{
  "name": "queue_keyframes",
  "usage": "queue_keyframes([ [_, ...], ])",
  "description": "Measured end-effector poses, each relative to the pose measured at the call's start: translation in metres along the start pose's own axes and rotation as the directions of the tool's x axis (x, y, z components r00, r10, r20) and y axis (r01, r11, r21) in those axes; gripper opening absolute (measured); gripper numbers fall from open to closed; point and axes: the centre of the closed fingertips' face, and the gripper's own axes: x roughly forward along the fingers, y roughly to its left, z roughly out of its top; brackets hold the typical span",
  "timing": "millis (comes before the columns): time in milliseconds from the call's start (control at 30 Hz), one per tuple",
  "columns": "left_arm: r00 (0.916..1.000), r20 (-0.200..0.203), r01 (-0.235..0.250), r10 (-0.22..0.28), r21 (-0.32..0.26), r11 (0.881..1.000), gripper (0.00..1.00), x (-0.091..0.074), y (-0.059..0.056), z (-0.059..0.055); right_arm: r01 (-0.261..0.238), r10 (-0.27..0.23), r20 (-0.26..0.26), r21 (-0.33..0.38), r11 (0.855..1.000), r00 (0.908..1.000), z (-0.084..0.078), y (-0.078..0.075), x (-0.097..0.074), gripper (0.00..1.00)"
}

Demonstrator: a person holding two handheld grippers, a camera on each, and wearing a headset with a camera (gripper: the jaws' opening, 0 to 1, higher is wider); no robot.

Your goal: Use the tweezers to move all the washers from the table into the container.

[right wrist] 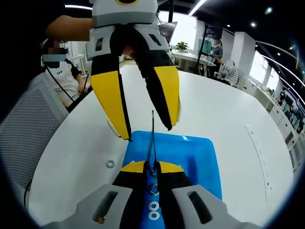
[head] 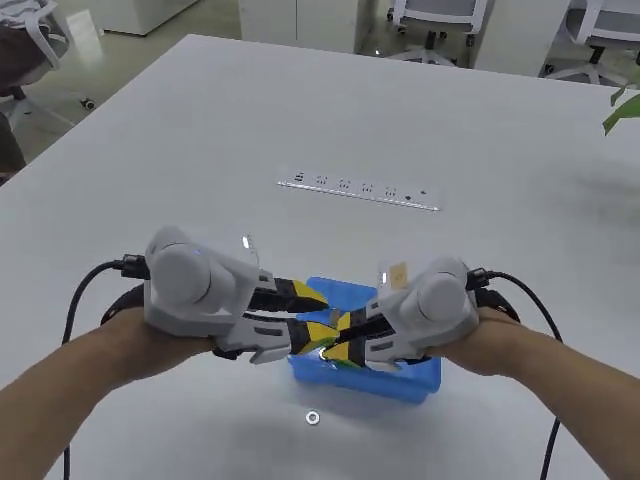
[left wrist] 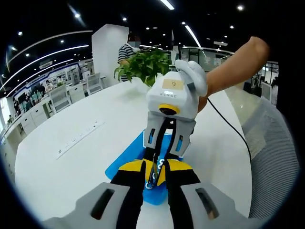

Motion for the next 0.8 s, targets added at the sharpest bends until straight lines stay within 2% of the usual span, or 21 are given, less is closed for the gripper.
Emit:
queue_keyframes([
  [400, 0.9999, -0.003, 0.011, -0.01, 0.024, 1.0, 0.07, 0.0057, 0.0024, 0.0019, 0.003, -0.003, 0.0, -0.005, 1.0, 1.0, -0.002, -0.0016, -0.0008, 0.1],
  [800, 0.9997, -0.014, 0.019, -0.018, 0.043, 0.999, 0.05, 0.0038, -0.0002, 0.0028, 0.008, -0.008, -0.008, -0.017, 1.0, 0.9999, -0.0018, -0.0011, -0.0029, 0.12],
])
